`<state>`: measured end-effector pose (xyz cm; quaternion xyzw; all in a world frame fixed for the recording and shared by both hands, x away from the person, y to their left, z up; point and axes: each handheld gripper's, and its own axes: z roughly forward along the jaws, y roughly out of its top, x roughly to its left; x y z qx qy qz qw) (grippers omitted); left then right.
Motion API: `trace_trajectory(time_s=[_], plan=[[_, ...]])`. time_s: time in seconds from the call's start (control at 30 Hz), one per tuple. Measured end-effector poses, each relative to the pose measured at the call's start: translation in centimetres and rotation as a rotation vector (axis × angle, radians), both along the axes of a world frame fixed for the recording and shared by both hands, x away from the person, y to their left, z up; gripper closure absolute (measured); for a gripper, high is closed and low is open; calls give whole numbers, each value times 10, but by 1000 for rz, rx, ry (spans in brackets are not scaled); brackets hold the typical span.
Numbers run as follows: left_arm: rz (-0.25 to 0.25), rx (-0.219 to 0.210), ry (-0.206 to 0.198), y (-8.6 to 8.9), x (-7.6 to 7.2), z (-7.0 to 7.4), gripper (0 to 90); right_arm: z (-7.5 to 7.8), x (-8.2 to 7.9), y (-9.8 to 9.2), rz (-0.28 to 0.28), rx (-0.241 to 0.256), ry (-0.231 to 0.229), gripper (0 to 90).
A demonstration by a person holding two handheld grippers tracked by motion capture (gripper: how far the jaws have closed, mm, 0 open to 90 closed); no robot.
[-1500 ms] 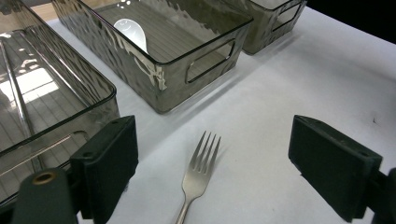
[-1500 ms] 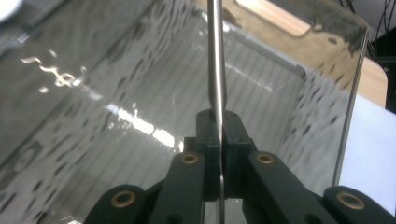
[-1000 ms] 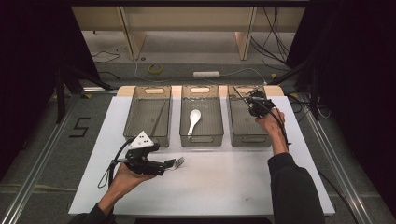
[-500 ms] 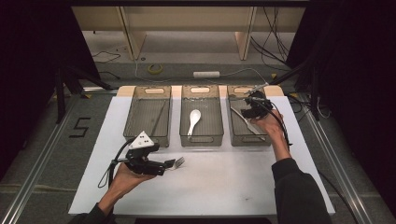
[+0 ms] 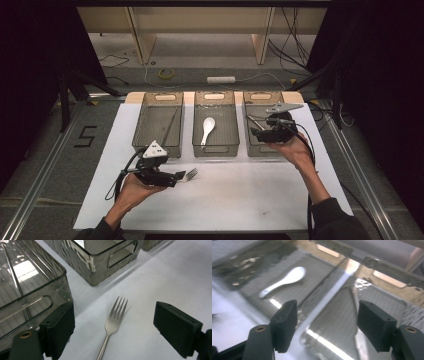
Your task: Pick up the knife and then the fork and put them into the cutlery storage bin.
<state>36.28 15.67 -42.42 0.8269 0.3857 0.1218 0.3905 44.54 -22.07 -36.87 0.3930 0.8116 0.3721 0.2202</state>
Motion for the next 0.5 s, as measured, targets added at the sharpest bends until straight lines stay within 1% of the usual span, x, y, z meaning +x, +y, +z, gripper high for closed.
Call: trace_trajectory(time_s=[0.03, 0.07, 0.1, 0.17, 0.23, 0.27, 0.4, 0.43, 0.5], plan=[[-5, 14, 8, 0, 1, 0, 170, -1, -6, 0, 9, 19, 4, 320], [0, 16, 21, 0, 1, -1, 170, -2, -12, 0, 20, 32, 4, 317], [-5, 27, 32, 0, 2, -1, 170, -3, -18, 0, 32, 43, 2, 315], [-8, 53, 58, 0, 4, -3, 169, -6, -31, 0, 50, 49, -2, 309], [-8, 74, 74, -1, 5, -4, 170, -9, -43, 0, 69, 61, -9, 309], [-9, 82, 81, -1, 5, -5, 170, -11, -47, 0, 77, 67, -9, 307], [-13, 137, 103, -2, 6, -5, 180, -21, -65, -1, 104, 93, 4, 306], [-6, 144, 111, -1, 7, -5, 190, -24, -68, -2, 109, 96, 3, 306], [-6, 167, 134, 0, 9, -5, 200, -30, -74, -2, 122, 117, 9, 306]])
